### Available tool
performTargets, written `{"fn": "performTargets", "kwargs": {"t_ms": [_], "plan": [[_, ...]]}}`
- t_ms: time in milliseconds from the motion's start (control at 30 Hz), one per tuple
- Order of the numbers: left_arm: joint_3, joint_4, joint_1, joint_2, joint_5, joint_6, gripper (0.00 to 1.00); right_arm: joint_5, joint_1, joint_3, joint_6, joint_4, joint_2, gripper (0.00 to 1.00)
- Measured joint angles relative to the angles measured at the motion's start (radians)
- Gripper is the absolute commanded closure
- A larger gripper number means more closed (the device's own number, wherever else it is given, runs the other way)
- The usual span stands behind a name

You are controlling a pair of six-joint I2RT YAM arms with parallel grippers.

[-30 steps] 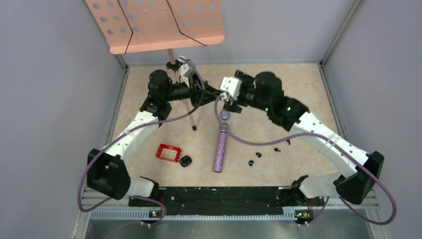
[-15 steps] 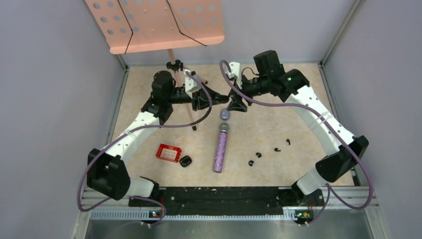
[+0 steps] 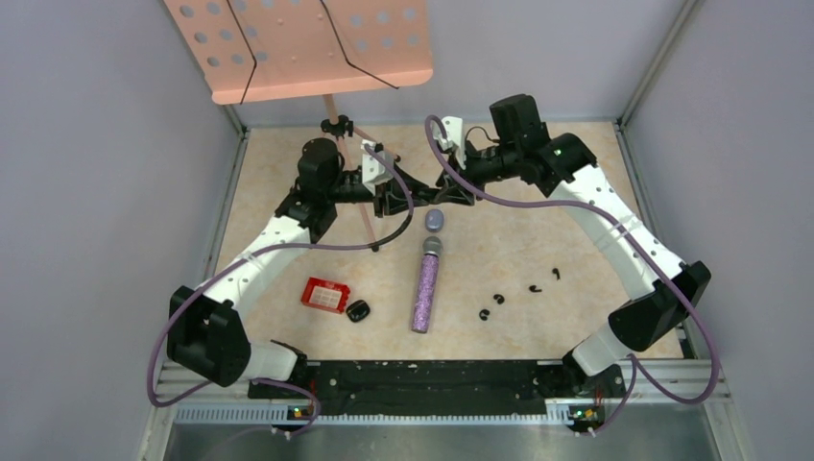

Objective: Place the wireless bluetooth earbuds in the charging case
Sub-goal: Pick up the charging case at the center of the board.

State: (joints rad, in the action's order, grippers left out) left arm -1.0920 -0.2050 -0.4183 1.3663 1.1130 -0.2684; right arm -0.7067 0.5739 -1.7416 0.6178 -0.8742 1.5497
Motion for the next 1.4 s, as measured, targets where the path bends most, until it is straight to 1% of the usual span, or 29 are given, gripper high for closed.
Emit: {"fn": "performTargets", "kwargs": {"t_ms": [33, 67, 200, 367, 400, 467, 500, 533, 567, 600, 667, 733, 867, 933, 1033, 1100, 1200, 1267, 1333, 1400], "plan": [[0.000, 0.000, 0.000, 0.000, -0.001, 0.000, 1.00, 0.000, 0.000, 0.000, 0.001, 0.001, 0.000, 0.58], [0.000, 0.000, 0.000, 0.000, -0.002, 0.000, 1.00, -0.001, 0.000, 0.000, 0.001, 0.002, 0.000, 0.56], [0.000, -0.005, -0.001, 0.000, -0.003, 0.014, 1.00, 0.000, 0.000, 0.008, 0.014, 0.019, 0.000, 0.58], [0.000, -0.019, -0.001, 0.000, -0.004, 0.037, 1.00, 0.002, 0.006, 0.027, 0.030, 0.017, 0.000, 0.68], [0.000, -0.024, 0.000, 0.000, -0.008, 0.040, 1.00, 0.001, 0.006, 0.027, 0.031, 0.018, 0.000, 0.72], [0.000, -0.027, 0.000, 0.000, -0.011, 0.049, 1.00, 0.000, 0.006, 0.027, 0.035, 0.018, 0.000, 0.86], [0.000, -0.027, 0.000, 0.000, -0.011, 0.055, 0.92, 0.000, 0.006, 0.027, 0.040, 0.018, 0.000, 0.93], [0.000, -0.026, 0.000, 0.000, -0.011, 0.060, 0.80, 0.000, 0.006, 0.027, 0.043, 0.018, 0.000, 0.98], [0.000, -0.026, 0.000, 0.000, -0.011, 0.064, 0.67, 0.000, 0.006, 0.027, 0.049, 0.018, 0.000, 1.00], [0.000, -0.024, 0.001, 0.000, -0.013, 0.074, 0.58, -0.002, 0.006, 0.027, 0.052, 0.017, 0.000, 1.00], [0.000, -0.023, 0.003, 0.001, -0.022, 0.092, 0.45, -0.001, 0.006, 0.027, 0.051, 0.018, 0.000, 1.00], [0.000, -0.032, 0.002, 0.001, -0.046, 0.114, 0.39, 0.009, 0.006, 0.027, 0.040, 0.018, 0.000, 1.00], [0.040, -0.102, 0.005, -0.007, -0.071, 0.182, 0.38, 0.027, 0.006, 0.027, 0.030, 0.019, 0.000, 1.00], [0.082, -0.134, 0.006, -0.018, -0.079, 0.224, 0.41, 0.033, 0.006, 0.027, 0.023, 0.020, 0.000, 1.00], [0.105, -0.153, 0.006, -0.018, -0.091, 0.279, 0.44, 0.033, 0.006, 0.027, 0.008, 0.021, 0.000, 1.00], [0.107, -0.173, 0.007, -0.018, -0.097, 0.308, 0.46, 0.033, 0.006, 0.027, -0.001, 0.021, 0.000, 1.00], [0.107, -0.208, 0.008, -0.017, -0.101, 0.349, 0.55, 0.034, 0.006, 0.027, -0.010, 0.021, 0.000, 1.00], [0.107, -0.228, 0.010, -0.013, -0.100, 0.372, 0.58, 0.034, 0.006, 0.027, -0.013, 0.021, 0.000, 1.00], [0.107, -0.247, 0.011, -0.006, -0.097, 0.387, 0.57, 0.034, 0.006, 0.027, -0.017, 0.021, 0.000, 1.00], [0.107, -0.260, 0.014, 0.005, -0.092, 0.401, 0.50, 0.035, 0.006, 0.027, -0.019, 0.022, 0.000, 1.00]]}}
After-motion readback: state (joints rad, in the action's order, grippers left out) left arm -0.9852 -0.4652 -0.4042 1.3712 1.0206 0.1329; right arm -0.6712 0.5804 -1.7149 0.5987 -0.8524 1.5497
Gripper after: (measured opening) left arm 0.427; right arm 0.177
